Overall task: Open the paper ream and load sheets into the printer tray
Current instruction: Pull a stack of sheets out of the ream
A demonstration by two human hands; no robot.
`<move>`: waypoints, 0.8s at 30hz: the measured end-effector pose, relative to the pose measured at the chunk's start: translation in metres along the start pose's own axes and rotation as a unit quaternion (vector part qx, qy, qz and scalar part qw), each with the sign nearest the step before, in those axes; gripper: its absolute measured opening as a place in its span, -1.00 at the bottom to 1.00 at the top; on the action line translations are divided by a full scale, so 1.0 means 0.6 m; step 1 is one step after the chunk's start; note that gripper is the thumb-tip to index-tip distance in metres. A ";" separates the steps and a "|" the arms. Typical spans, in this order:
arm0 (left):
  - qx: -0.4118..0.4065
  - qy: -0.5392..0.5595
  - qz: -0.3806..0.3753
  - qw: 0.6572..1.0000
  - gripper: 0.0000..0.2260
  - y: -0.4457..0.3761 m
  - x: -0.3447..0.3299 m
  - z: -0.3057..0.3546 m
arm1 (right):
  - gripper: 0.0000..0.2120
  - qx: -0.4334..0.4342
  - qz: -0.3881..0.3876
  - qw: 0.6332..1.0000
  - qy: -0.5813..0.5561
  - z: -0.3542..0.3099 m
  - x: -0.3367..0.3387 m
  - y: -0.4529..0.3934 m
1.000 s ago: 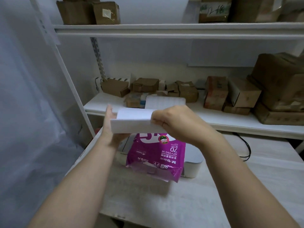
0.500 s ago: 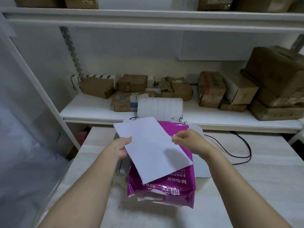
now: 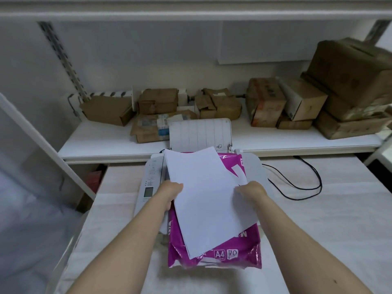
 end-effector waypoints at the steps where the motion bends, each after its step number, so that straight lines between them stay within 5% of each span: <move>1: 0.000 0.006 0.006 1.000 -0.72 0.000 -0.001 0.000 | -0.87 -0.004 -0.002 1.000 -0.012 0.007 0.000 -0.002; 10: -0.010 0.095 0.063 0.994 -0.93 0.052 -0.079 0.016 | -0.83 0.039 0.048 0.997 -0.039 0.046 0.050 0.000; 14: -0.007 0.128 0.081 0.988 -0.73 0.045 -0.169 0.030 | -0.80 0.065 0.106 0.992 -0.025 0.084 0.123 -0.002; 24: -0.058 0.003 0.083 0.995 -0.70 0.158 -0.433 0.113 | -0.74 0.035 0.178 0.983 0.000 0.218 0.318 -0.034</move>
Point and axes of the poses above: each hand's wrist, its own y-axis away from the middle knuckle, its own x-axis out of the back of the hand, z = x × y, the point moved 4 cm from there along -y, towards the middle knuckle, and after that the axes turned 8 degrees about -y, right-handed, at the moved point
